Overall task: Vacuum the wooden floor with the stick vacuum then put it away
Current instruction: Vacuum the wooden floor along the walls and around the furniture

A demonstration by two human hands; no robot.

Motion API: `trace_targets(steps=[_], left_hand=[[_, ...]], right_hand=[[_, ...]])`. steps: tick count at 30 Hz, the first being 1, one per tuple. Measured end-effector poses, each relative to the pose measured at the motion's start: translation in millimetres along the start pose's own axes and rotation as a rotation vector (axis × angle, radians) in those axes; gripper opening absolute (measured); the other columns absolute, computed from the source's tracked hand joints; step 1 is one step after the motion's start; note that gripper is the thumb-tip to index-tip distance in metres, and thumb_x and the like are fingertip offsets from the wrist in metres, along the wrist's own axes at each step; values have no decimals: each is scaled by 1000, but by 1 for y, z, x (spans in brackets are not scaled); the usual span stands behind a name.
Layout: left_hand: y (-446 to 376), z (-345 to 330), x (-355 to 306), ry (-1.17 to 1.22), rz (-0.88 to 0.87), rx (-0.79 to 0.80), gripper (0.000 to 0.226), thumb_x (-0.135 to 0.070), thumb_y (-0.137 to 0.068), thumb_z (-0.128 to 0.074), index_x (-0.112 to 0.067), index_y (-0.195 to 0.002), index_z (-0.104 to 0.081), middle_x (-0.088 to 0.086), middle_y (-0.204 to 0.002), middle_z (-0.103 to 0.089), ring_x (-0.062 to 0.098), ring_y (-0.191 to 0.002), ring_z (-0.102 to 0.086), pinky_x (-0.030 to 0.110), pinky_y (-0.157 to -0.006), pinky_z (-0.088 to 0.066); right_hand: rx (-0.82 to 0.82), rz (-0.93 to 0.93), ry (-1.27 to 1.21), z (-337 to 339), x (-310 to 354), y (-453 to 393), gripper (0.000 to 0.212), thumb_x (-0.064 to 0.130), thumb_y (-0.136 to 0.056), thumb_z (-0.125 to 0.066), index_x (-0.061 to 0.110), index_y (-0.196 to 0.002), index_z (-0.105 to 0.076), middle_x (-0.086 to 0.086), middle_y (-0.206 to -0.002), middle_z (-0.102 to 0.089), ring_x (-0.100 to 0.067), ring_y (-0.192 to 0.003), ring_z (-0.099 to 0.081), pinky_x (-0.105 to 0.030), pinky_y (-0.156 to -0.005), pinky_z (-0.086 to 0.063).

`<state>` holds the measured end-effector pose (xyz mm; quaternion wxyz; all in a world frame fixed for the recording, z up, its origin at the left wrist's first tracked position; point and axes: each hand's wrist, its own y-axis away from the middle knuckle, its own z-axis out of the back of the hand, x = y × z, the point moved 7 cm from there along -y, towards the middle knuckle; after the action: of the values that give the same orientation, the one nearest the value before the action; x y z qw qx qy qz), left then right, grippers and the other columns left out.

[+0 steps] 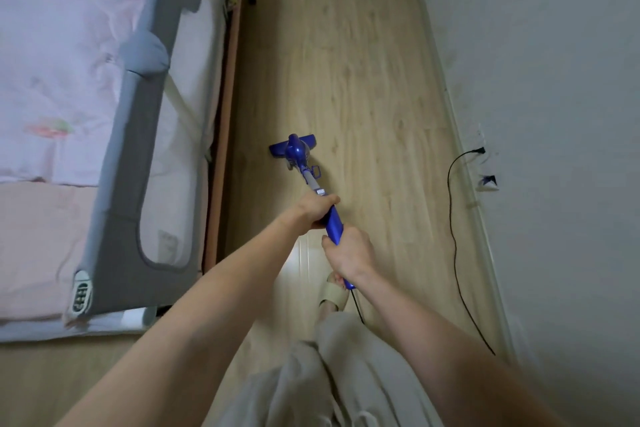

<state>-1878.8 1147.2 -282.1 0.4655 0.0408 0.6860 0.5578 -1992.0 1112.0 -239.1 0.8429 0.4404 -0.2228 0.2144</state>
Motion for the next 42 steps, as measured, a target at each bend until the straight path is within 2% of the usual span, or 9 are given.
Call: trace_targets(steps=[3,8,11,17,23,27,31,36,42], left_hand=[[-27,17,-30,12,24,-16,14,-14,-94,-56,-9,-84,-47,11,-80,-56,23,-73,-58,36,-79,-53],[-66,43,-73,62,4,-28,15,-11,-96,-52,-9,-81,-48,10,-73,-57,19,-66,-59,31,-71,-53],[-88,56,-95,56,4,-26,16,-9,-95,-50,-8,-80,-48,11,-73,-58,20,-65,-60,32,-72,-54],[-122,85,-128,7,-25,-10,18,-8,-94,-50,-10,-77,-48,9,-72,-59,19,-65,-59,31,-70,-54],[-144,127,-151,-21,3,59,17,-13,-93,-55,-10,-79,-48,9,-74,-59,21,-72,-59,35,-79,-54],[-144,134,-157,-23,-1,80,16,-17,-92,-58,-11,-80,-49,8,-76,-59,22,-74,-60,35,-79,-54],[-132,127,-153,-15,-7,100,13,-13,-91,-57,-10,-80,-51,12,-83,-58,26,-85,-58,41,-91,-51],[-103,115,-128,33,-24,103,13,-13,-91,-55,-9,-79,-50,15,-85,-58,26,-82,-57,38,-87,-50],[-55,100,-82,111,-26,112,10,-13,-91,-55,-9,-82,-50,13,-81,-56,23,-77,-55,33,-77,-49]], right_hand=[[-7,24,108,10,32,-34,21,28,-94,-53,12,-108,-51,1,-75,-51,-13,-50,-49,-22,-39,-31],[-20,76,207,13,76,-85,29,27,-93,-55,7,-114,-50,-8,-91,-55,-34,-88,-62,-38,-69,-48],[-51,92,231,13,97,-108,31,27,-94,-54,6,-117,-48,-6,-88,-48,-34,-87,-60,-39,-71,-49],[-98,62,272,7,134,-148,32,29,-95,-53,5,-115,-48,-17,-99,-62,-36,-87,-61,-41,-72,-48],[-98,40,232,-14,177,-166,30,27,-95,-54,5,-113,-49,-8,-86,-50,-29,-75,-54,-39,-69,-48],[-131,35,239,-13,188,-165,30,26,-95,-52,4,-114,-49,-15,-96,-60,-34,-82,-59,-36,-68,-45],[-146,26,278,-6,184,-148,30,26,-96,-51,5,-117,-48,-17,-103,-61,-33,-82,-55,-31,-66,-37],[-138,76,347,-1,175,-109,31,22,-97,-50,5,-123,-48,-16,-111,-62,-35,-101,-60,-31,-70,-36],[-141,117,466,-8,147,-53,31,21,-98,-49,7,-125,-47,-15,-111,-62,-35,-100,-60,-32,-68,-37]])
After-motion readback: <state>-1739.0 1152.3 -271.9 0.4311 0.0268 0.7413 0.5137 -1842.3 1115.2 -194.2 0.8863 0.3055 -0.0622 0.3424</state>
